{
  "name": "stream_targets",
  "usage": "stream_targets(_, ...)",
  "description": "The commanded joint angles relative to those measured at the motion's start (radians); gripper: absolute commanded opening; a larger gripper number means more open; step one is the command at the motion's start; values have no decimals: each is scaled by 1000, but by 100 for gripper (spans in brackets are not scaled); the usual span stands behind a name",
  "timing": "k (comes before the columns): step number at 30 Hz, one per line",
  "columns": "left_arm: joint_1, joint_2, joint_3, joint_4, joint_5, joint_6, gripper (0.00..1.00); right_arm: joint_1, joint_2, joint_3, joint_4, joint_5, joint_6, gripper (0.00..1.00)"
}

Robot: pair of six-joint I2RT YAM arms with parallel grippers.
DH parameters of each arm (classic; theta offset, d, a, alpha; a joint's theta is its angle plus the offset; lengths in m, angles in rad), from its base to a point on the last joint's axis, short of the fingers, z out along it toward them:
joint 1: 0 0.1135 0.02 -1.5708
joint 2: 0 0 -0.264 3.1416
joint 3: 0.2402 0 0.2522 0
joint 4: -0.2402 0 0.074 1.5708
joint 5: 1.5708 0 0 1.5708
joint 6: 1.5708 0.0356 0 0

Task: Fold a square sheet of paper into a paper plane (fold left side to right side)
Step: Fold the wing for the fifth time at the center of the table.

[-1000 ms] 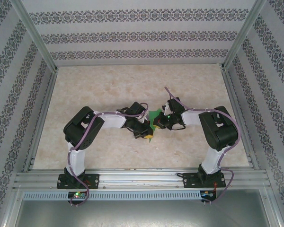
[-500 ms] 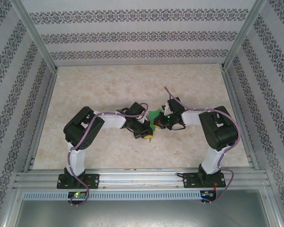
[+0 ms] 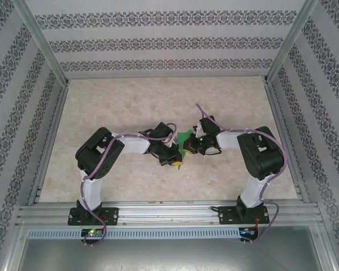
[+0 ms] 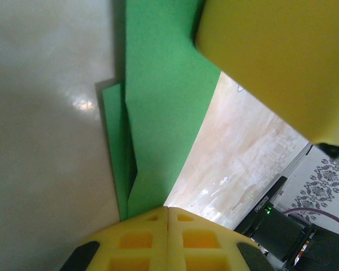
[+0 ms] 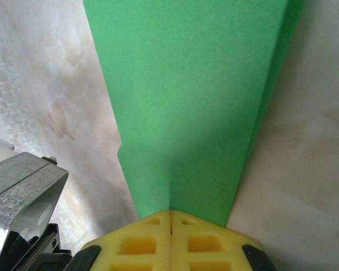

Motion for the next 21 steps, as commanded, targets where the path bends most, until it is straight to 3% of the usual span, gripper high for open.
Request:
stream_targets(1,-16,-19,-26,-20,-25,-10,2,7,69,-32,-143,132,-21,0)
stream_targets(21,-23,-21,-40,-148,-14,82,1,5,75,-14,-187,147,-42,0)
